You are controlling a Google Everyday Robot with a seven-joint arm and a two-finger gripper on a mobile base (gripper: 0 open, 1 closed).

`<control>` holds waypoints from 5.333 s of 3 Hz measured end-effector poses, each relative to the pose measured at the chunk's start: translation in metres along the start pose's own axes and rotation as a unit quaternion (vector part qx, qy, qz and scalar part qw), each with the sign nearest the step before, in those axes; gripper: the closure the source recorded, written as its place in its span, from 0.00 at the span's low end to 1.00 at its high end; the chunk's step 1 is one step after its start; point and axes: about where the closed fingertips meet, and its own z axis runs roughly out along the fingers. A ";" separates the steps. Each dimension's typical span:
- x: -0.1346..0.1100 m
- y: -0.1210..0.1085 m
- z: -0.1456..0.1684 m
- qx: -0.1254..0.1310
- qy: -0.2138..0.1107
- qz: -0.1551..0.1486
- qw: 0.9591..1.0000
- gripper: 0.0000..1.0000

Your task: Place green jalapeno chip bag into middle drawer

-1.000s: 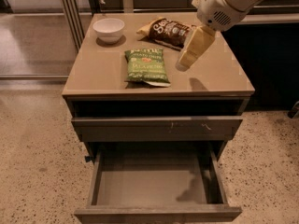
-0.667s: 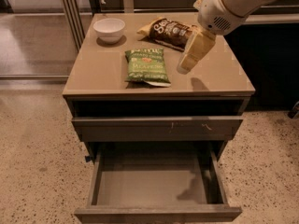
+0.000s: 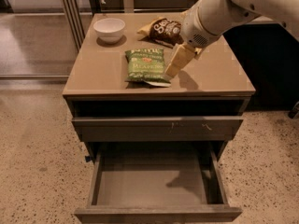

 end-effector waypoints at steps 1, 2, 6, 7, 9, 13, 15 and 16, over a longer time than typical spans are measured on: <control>-0.003 -0.005 0.039 -0.016 -0.018 0.007 1.000 0.00; 0.000 -0.008 0.076 -0.040 -0.020 0.021 0.999 0.00; 0.021 -0.002 0.144 -0.102 0.002 0.074 0.992 0.52; 0.021 -0.002 0.144 -0.102 0.002 0.074 0.992 0.75; 0.013 0.012 0.086 -0.141 -0.021 0.066 0.988 1.00; 0.005 0.071 -0.004 -0.256 -0.057 -0.059 0.963 1.00; 0.023 0.101 -0.052 -0.281 -0.061 -0.052 0.956 1.00; 0.021 0.100 -0.052 -0.274 -0.044 -0.056 0.959 1.00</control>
Offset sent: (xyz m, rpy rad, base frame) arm 0.0713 0.0473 -0.0840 0.0818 0.1379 0.0306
